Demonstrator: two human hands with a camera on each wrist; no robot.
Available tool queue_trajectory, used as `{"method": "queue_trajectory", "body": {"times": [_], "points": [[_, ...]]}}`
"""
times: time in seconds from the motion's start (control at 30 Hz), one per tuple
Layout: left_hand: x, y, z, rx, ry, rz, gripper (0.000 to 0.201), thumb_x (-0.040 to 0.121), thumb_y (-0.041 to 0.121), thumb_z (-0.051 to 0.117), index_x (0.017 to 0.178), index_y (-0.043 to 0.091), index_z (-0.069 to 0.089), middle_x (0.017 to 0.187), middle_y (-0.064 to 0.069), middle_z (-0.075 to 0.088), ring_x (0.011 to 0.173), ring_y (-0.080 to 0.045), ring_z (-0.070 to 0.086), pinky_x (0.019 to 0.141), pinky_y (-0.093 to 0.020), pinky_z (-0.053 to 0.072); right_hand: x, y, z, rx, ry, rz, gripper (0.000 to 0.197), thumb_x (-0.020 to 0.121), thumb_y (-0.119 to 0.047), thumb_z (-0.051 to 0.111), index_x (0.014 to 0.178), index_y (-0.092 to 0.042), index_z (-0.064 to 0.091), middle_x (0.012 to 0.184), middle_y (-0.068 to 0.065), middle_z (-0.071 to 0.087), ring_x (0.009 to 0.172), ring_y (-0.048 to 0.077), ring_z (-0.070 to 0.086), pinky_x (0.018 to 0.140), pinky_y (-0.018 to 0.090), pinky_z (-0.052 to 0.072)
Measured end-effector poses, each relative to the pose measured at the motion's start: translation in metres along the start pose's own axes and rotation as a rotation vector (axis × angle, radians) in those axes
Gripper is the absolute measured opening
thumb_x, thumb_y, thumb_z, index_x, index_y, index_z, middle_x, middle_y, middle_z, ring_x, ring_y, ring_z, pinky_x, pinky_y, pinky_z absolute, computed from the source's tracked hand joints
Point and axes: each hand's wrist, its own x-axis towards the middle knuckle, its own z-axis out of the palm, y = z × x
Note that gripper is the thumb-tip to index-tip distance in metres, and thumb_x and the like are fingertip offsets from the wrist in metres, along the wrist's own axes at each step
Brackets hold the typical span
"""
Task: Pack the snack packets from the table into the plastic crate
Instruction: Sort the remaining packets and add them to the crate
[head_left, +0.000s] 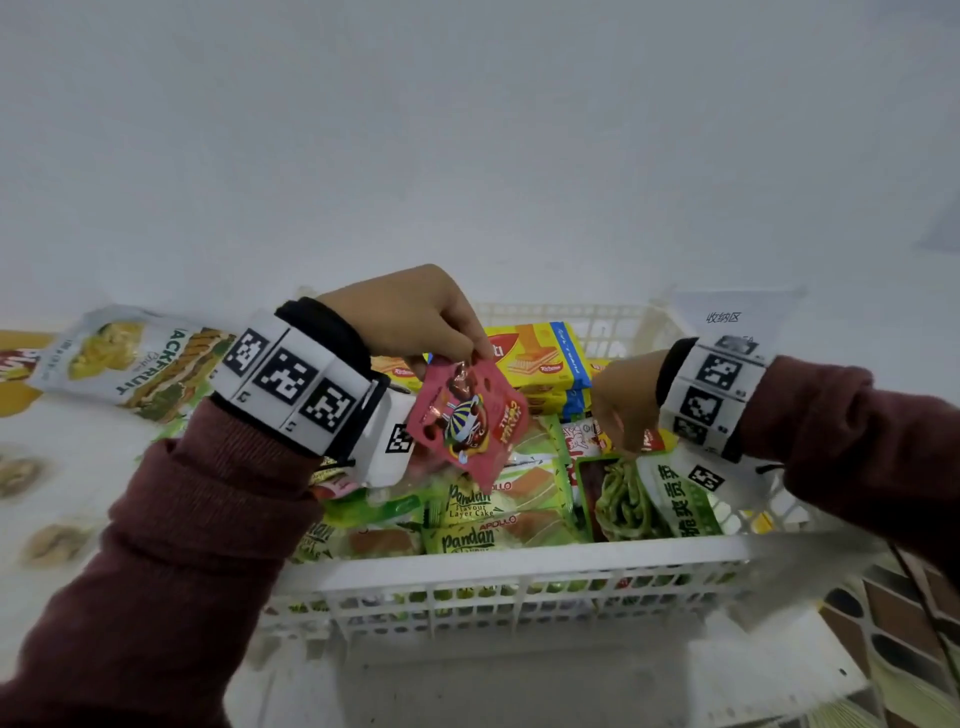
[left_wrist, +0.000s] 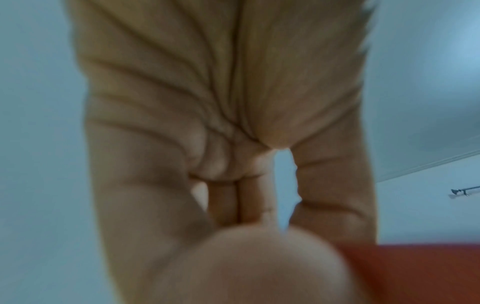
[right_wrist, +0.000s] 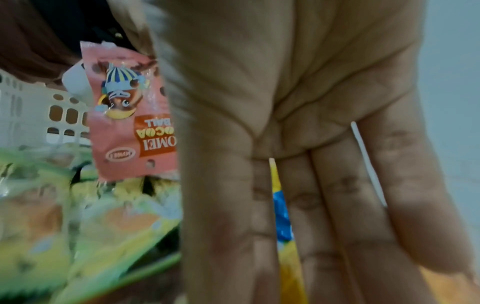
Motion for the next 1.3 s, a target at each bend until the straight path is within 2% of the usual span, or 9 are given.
{"method": "queue_trajectory", "body": {"times": [0.4,0.6,0.7,0.83,0.93,1.0,1.07,1.2,1.3], "points": [[0.03,0.065,0.0,-0.039,0.037,0.199,0.033,0.084,-0.003,0.061,0.112,0.015,0.062,0.07,0.007,0.059,0.058,-0.008,0.056,0.05,-0.013,0.049,-0.073,0.104,-0.007,0.419,0.267,0.331,0.047,0.079,-0.04,0.068,0.115,-0.012,0.055,0.076,0.003,0.061,0.058,0.012,0.055,0.056,0.019,0.041],[0.088,0.089,0.064,-0.291,0.296,0.034,0.029,0.083,-0.006,0.058,0.112,-0.004,0.059,0.105,-0.014,0.059,0.096,-0.031,0.064,0.083,-0.041,0.056,-0.048,0.12,0.042,0.522,0.181,0.241,0.066,0.084,-0.045,0.061,0.135,-0.011,0.037,0.072,-0.007,0.064,0.058,0.008,0.059,0.064,0.02,0.049],[0.104,0.092,0.096,-0.184,0.175,-0.073,0.01,0.086,0.004,0.059,0.077,0.009,0.059,0.075,0.0,0.053,0.071,-0.016,0.055,0.054,-0.009,0.047,-0.046,0.125,0.048,0.514,0.211,0.163,0.058,0.084,-0.047,0.06,0.129,-0.013,0.044,0.083,-0.005,0.071,0.061,0.005,0.059,0.077,0.022,0.051],[0.112,0.094,0.13,0.185,-0.019,-0.141,0.033,0.088,0.014,0.058,0.06,0.013,0.042,0.06,-0.001,0.044,0.058,-0.017,0.047,0.041,-0.017,0.036,-0.045,0.128,0.048,0.441,0.233,0.077,0.055,0.086,-0.045,0.059,0.124,-0.007,0.047,0.083,-0.003,0.069,0.059,0.005,0.057,0.088,0.028,0.048],[0.107,0.105,0.139,0.501,-0.119,-0.138,0.023,0.091,0.021,0.056,0.089,-0.001,0.061,0.087,-0.015,0.063,0.086,-0.029,0.059,0.065,-0.031,0.049,-0.042,0.131,0.047,0.403,0.235,0.024,0.053,0.085,-0.046,0.059,0.117,-0.004,0.052,0.085,0.001,0.07,0.058,0.008,0.057,0.082,0.027,0.048],[0.102,0.108,0.141,0.656,-0.166,-0.145,0.036,0.091,0.029,0.056,0.11,-0.002,0.06,0.089,-0.011,0.064,0.073,-0.023,0.056,0.066,-0.031,0.049,-0.041,0.132,0.046,0.376,0.232,0.008,0.053,0.085,-0.047,0.059,0.111,-0.002,0.057,0.088,0.004,0.072,0.06,0.011,0.058,0.078,0.026,0.048],[0.099,0.112,0.142,0.752,-0.174,-0.168,0.041,0.089,0.037,0.058,0.111,0.003,0.059,0.073,-0.002,0.056,0.061,-0.016,0.05,0.054,-0.025,0.043,-0.04,0.134,0.046,0.351,0.227,-0.004,0.054,0.084,-0.05,0.058,0.109,-0.001,0.061,0.09,0.007,0.073,0.064,0.013,0.058,0.072,0.022,0.046],[0.098,0.117,0.147,0.774,-0.192,-0.146,0.053,0.088,0.045,0.057,0.124,0.006,0.054,0.122,-0.005,0.059,0.11,-0.023,0.057,0.08,-0.029,0.046,-0.04,0.136,0.047,0.327,0.235,-0.023,0.056,0.084,-0.052,0.057,0.107,-0.002,0.062,0.089,0.007,0.073,0.062,0.012,0.057,0.064,0.019,0.043],[0.1,0.119,0.154,0.799,-0.157,-0.139,0.052,0.09,0.048,0.051,0.121,0.007,0.057,0.106,-0.003,0.063,0.098,-0.023,0.059,0.08,-0.03,0.048,-0.04,0.137,0.048,0.337,0.241,-0.045,0.058,0.083,-0.054,0.057,0.107,-0.001,0.063,0.091,0.007,0.073,0.062,0.011,0.057,0.063,0.017,0.043]]}}
